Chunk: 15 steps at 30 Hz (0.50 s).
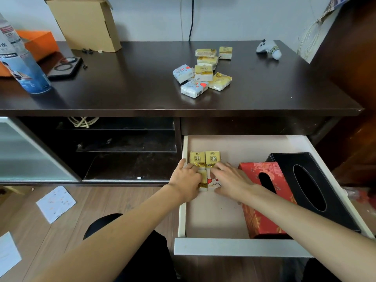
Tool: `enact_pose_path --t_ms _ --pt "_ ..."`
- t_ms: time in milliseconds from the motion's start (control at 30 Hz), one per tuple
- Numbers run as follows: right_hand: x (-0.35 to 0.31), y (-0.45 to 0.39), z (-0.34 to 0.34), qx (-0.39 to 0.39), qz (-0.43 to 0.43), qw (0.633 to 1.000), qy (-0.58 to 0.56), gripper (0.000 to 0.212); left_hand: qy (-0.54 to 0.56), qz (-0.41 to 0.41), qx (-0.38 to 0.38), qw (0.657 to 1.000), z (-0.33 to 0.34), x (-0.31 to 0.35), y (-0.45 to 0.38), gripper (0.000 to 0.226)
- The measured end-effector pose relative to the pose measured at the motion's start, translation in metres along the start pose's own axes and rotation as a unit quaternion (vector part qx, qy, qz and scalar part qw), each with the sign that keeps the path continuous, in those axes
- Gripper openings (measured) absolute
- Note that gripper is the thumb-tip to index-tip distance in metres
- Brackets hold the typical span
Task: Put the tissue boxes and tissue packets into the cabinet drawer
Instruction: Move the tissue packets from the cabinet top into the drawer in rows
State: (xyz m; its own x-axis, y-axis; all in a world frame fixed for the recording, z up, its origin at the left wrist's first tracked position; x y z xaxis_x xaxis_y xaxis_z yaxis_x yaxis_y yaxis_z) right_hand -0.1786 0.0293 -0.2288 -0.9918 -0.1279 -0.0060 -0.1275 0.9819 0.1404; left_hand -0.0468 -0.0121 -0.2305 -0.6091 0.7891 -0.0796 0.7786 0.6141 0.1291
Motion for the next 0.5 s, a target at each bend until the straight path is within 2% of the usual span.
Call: enact_pose_path --t_ms 133,267,400,500 --pt "0.006 0.001 -0.014 0.009 -0.011 1.000 -0.027 0.022 0.044 0.004 0.029 0.999 -0.008 -0.004 -0.001 0.033" --pt "0.020 0.001 -0.049 0.029 0.028 0.997 -0.072 0.010 0.148 -0.014 0.070 0.986 -0.039 -0.018 -0.002 0.031" --pt "0.035 0.002 -0.098 0.111 0.060 0.983 -0.136 0.011 0.200 -0.038 0.156 0.967 -0.088 -0.036 -0.003 0.019" --pt "0.050 -0.001 -0.141 0.187 0.076 0.966 -0.164 0.013 0.216 -0.052 0.227 0.948 -0.133 -0.052 -0.004 0.022"
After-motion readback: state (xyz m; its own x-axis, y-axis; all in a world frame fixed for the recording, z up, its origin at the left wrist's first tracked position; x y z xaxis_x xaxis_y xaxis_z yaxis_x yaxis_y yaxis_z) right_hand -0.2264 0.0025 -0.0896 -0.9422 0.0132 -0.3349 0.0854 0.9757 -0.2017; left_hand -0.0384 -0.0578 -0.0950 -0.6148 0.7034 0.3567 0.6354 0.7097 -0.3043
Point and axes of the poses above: each hand's wrist, its own y-axis away from the middle knuckle, its own z-axis out of the palm, x = y × z, the point moved 5 cm from there along -y, towards the middle knuckle, and after that the axes turned 4 degrees about y, right-handed, at the moved point
